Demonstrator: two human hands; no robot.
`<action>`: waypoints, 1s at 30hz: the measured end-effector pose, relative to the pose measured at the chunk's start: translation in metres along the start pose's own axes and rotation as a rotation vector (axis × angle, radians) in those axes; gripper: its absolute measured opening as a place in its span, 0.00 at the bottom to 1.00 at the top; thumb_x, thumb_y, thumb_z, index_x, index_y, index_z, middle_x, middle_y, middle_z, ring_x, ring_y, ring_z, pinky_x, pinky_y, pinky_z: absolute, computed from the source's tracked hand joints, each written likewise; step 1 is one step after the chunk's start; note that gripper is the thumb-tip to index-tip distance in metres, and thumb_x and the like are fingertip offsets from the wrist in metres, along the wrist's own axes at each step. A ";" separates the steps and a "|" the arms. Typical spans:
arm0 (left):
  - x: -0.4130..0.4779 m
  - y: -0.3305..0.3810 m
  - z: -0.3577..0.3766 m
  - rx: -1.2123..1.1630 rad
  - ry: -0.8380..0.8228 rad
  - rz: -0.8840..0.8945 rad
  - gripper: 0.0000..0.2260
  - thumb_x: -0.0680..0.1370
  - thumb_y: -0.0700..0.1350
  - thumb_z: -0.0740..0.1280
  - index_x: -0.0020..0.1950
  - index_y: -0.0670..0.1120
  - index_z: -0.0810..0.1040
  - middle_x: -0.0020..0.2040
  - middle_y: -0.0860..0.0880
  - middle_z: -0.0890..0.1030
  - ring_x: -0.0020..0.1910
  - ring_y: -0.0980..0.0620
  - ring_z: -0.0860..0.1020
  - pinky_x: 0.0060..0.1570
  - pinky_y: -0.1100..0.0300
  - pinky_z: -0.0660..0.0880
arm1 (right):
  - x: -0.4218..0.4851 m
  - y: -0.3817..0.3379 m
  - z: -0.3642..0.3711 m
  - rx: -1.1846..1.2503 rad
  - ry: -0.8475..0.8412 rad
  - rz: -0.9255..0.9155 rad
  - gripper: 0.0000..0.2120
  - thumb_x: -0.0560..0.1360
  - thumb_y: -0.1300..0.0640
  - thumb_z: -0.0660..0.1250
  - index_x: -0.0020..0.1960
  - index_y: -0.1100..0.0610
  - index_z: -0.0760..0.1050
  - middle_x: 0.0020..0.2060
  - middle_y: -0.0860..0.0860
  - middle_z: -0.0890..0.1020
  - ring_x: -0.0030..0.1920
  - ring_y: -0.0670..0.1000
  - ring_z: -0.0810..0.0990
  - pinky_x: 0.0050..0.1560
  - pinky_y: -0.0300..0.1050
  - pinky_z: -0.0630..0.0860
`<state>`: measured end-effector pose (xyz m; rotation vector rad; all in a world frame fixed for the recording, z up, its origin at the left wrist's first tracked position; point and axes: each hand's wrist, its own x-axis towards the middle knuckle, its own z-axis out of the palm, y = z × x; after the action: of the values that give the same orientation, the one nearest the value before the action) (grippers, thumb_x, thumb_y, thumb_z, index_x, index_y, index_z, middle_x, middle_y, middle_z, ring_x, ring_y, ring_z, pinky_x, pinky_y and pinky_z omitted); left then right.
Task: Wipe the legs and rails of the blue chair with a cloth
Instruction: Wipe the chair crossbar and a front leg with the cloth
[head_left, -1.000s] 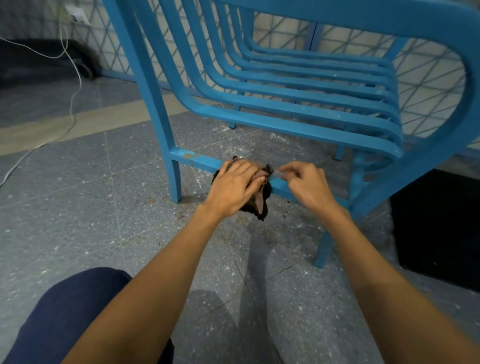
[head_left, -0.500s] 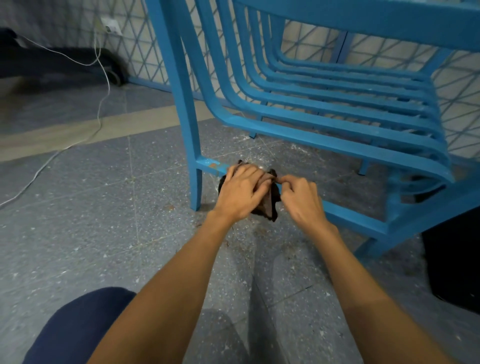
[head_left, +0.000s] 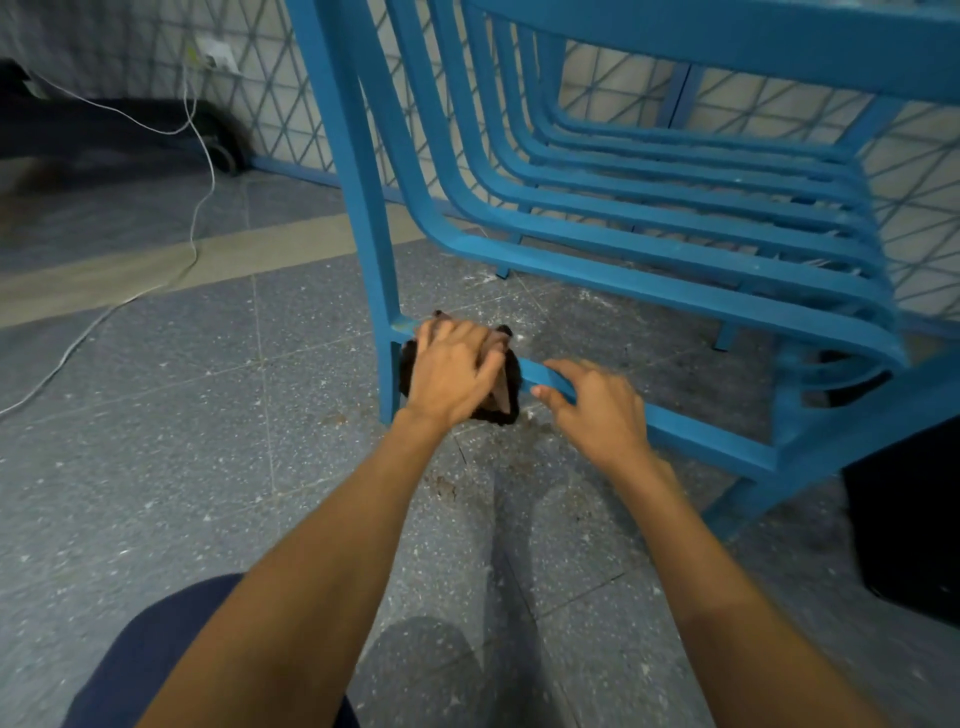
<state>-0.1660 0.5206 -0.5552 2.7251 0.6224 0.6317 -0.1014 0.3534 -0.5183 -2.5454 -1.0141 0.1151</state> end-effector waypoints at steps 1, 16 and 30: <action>-0.006 0.006 0.002 -0.021 0.016 0.062 0.20 0.78 0.55 0.51 0.52 0.47 0.79 0.51 0.49 0.80 0.56 0.48 0.74 0.64 0.49 0.61 | 0.000 0.001 0.001 -0.007 0.013 -0.002 0.21 0.78 0.45 0.61 0.69 0.50 0.70 0.60 0.52 0.78 0.58 0.56 0.76 0.58 0.48 0.68; 0.021 -0.049 -0.020 0.093 -0.172 0.052 0.28 0.77 0.63 0.45 0.51 0.47 0.78 0.49 0.46 0.80 0.55 0.44 0.75 0.58 0.49 0.69 | -0.005 0.004 0.000 0.005 0.044 -0.019 0.21 0.78 0.44 0.61 0.69 0.50 0.71 0.59 0.51 0.78 0.58 0.54 0.76 0.59 0.49 0.69; 0.012 -0.021 -0.027 0.120 -0.108 -0.107 0.15 0.83 0.48 0.54 0.59 0.44 0.76 0.57 0.43 0.79 0.61 0.43 0.73 0.64 0.47 0.66 | -0.009 0.000 -0.007 0.095 -0.020 0.012 0.21 0.77 0.46 0.64 0.68 0.52 0.72 0.59 0.53 0.80 0.57 0.55 0.78 0.61 0.50 0.71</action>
<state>-0.1762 0.5493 -0.5352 2.7908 0.7960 0.4309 -0.1065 0.3450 -0.5129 -2.4689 -0.9774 0.1877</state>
